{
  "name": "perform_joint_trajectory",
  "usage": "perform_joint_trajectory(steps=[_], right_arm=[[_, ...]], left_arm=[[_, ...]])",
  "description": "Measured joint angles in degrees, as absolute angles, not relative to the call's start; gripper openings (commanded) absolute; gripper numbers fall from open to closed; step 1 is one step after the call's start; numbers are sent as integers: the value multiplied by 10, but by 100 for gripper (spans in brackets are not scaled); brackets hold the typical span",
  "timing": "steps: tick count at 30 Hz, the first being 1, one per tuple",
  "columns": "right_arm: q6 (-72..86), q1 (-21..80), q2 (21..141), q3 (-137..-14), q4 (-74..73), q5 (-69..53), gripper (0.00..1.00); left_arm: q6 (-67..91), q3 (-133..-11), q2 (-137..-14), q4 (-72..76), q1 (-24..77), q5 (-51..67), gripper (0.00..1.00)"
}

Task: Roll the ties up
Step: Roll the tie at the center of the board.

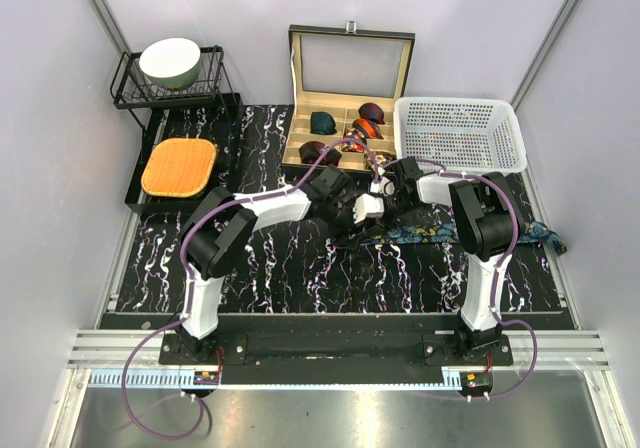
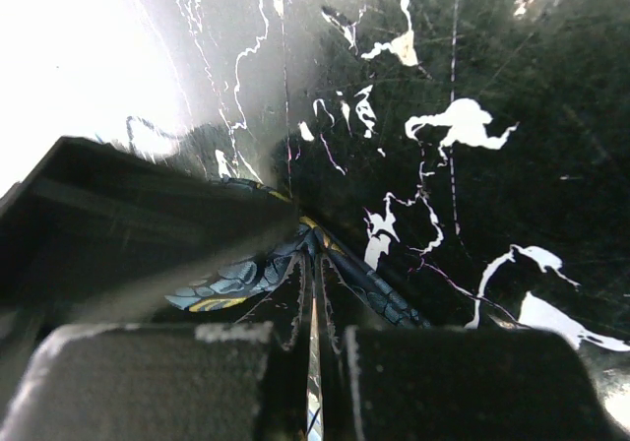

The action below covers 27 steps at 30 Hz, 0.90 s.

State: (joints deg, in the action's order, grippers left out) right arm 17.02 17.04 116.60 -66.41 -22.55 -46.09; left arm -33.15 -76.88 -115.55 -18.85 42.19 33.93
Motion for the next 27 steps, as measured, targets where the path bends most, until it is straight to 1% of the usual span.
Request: perform_joint_trajectory(steps=[2, 7, 10, 13, 15, 21, 24, 25, 27], right_arm=[[170, 170, 1166, -664, -225, -461, 0], [171, 170, 1166, -665, -226, -461, 0], [171, 170, 1167, -665, -227, -461, 0], [171, 170, 1167, -665, -227, -461, 0], [171, 170, 1167, -665, -227, -460, 0], [172, 170, 1167, -667, -228, -460, 0], [172, 170, 1168, -667, -229, -460, 0], [171, 170, 1168, -667, -229, -460, 0], [172, 170, 1168, -668, -229, -460, 0]], left_arm=[[-333, -752, -1152, -184, 418, 339, 71], [-337, -717, -1124, -184, 402, 326, 71], [-341, -716, -1123, -183, 396, 317, 64], [-343, -716, -1123, -183, 393, 314, 54], [-344, -716, -1122, -183, 391, 314, 52], [-344, -715, -1105, -182, 390, 334, 53], [-338, -715, -1096, -175, 390, 345, 61], [-336, -716, -1095, -173, 390, 348, 65], [-335, -719, -1095, -175, 390, 350, 68]])
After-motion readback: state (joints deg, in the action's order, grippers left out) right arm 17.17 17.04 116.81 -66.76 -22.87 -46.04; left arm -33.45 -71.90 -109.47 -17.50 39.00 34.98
